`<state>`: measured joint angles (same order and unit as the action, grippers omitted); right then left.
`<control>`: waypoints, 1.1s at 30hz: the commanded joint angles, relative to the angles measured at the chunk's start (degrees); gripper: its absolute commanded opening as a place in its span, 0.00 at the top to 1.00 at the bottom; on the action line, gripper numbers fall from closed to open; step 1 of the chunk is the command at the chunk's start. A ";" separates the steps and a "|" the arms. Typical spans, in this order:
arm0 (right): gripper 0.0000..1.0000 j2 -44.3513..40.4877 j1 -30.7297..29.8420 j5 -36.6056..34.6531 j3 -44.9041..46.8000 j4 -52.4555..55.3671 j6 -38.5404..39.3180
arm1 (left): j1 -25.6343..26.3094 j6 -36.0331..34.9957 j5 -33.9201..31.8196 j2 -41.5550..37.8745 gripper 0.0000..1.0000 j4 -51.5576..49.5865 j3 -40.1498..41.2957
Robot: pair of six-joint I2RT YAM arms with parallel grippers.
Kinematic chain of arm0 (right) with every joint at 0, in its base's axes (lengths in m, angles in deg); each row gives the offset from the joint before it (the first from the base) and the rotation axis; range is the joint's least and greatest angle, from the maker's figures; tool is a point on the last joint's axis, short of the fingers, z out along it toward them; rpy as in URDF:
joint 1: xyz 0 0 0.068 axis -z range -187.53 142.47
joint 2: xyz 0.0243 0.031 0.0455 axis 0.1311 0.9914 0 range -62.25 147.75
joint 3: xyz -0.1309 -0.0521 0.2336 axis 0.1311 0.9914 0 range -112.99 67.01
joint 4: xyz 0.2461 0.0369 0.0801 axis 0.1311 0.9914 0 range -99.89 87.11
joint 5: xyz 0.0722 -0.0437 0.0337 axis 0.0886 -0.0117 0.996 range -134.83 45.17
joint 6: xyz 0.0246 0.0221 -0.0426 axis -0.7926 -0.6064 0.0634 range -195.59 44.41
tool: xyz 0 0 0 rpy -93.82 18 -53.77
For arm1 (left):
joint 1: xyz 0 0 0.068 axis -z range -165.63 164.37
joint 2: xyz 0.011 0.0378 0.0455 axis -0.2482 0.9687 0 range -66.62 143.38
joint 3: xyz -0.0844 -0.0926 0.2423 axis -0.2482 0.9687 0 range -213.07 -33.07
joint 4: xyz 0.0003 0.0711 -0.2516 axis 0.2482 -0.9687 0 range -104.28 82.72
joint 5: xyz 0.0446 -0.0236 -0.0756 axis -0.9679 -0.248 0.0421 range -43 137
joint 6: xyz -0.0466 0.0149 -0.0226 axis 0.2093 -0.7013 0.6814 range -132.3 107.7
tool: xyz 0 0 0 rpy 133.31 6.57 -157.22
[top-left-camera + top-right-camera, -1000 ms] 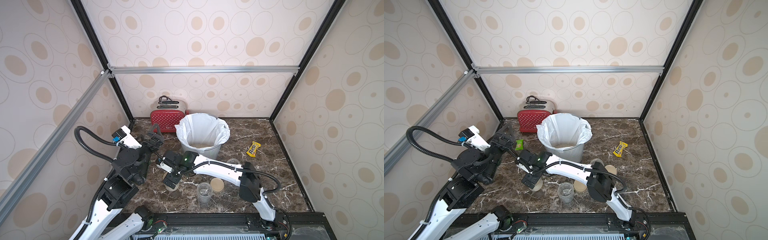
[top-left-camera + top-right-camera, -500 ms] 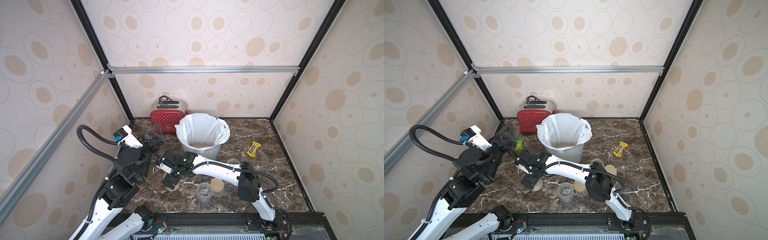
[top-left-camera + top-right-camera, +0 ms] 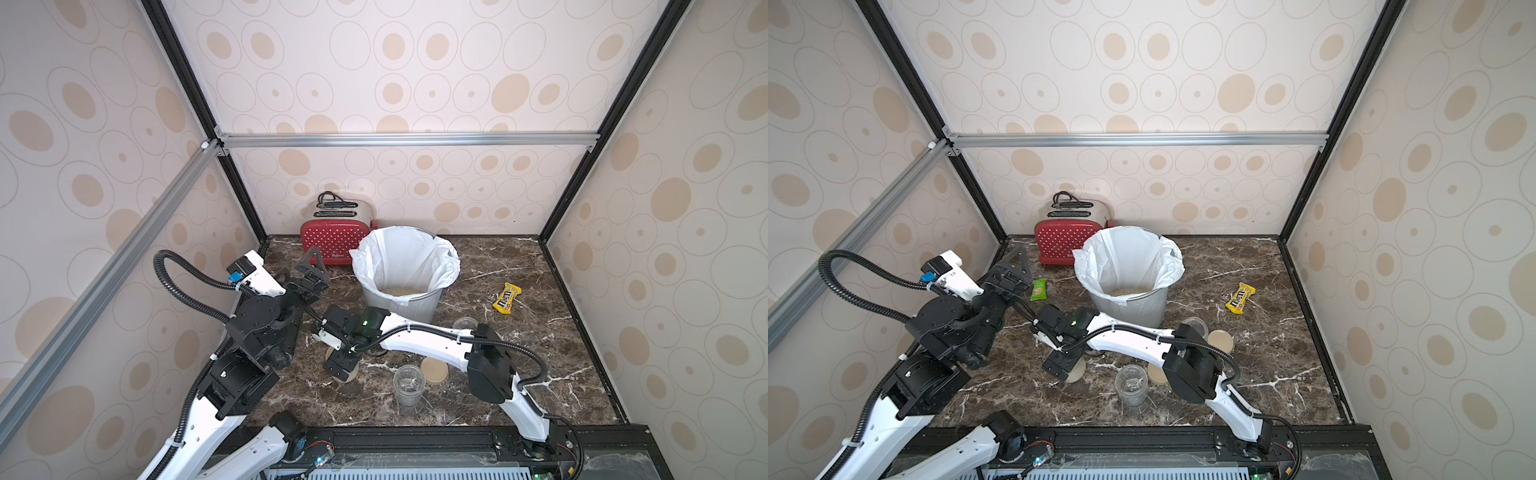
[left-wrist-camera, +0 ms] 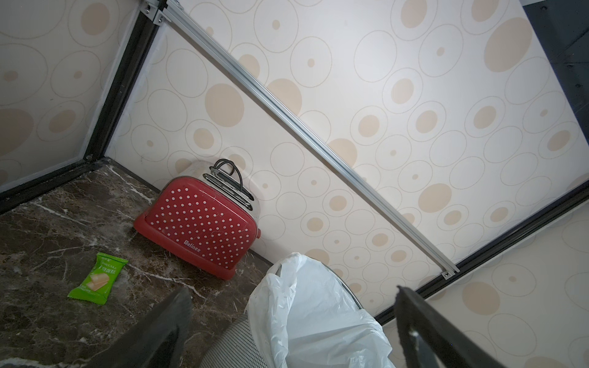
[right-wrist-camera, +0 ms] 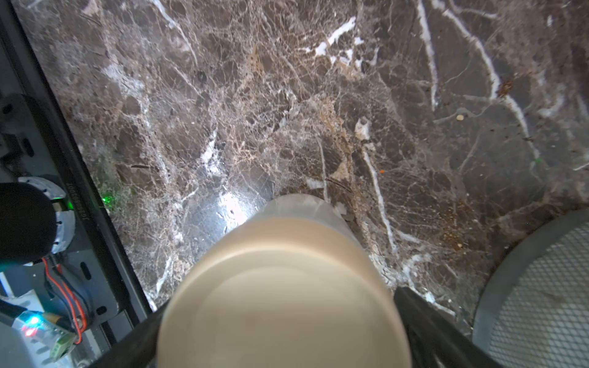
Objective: Empty moldy rice from jars
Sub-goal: Pick up the jar from the center of the board.
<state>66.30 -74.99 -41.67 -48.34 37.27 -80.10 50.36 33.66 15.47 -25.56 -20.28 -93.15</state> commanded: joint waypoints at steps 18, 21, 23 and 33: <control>0.18 1.26 -0.24 -2.28 2.15 -1.93 -1.17 | -0.25 1.03 -0.33 0.07 0.01 -0.92 -0.13; 0.21 0.79 -0.24 -2.45 2.46 -2.11 -1.25 | -0.30 1.05 -0.37 0.00 0.01 -0.98 -0.13; 0.23 0.06 -0.27 -2.63 2.59 -2.33 -1.28 | -0.32 0.89 -0.32 -0.10 0.01 -0.98 -0.20; 0.31 -6.86 -0.30 -1.42 3.55 -4.10 -1.62 | -0.25 0.47 -0.42 -0.10 0.01 -1.18 -0.39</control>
<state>64.55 -75.01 -43.29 -44.72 33.73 -81.17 50.36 33.96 15.62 -25.54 -20.30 -93.10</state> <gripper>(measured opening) 0.883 0.989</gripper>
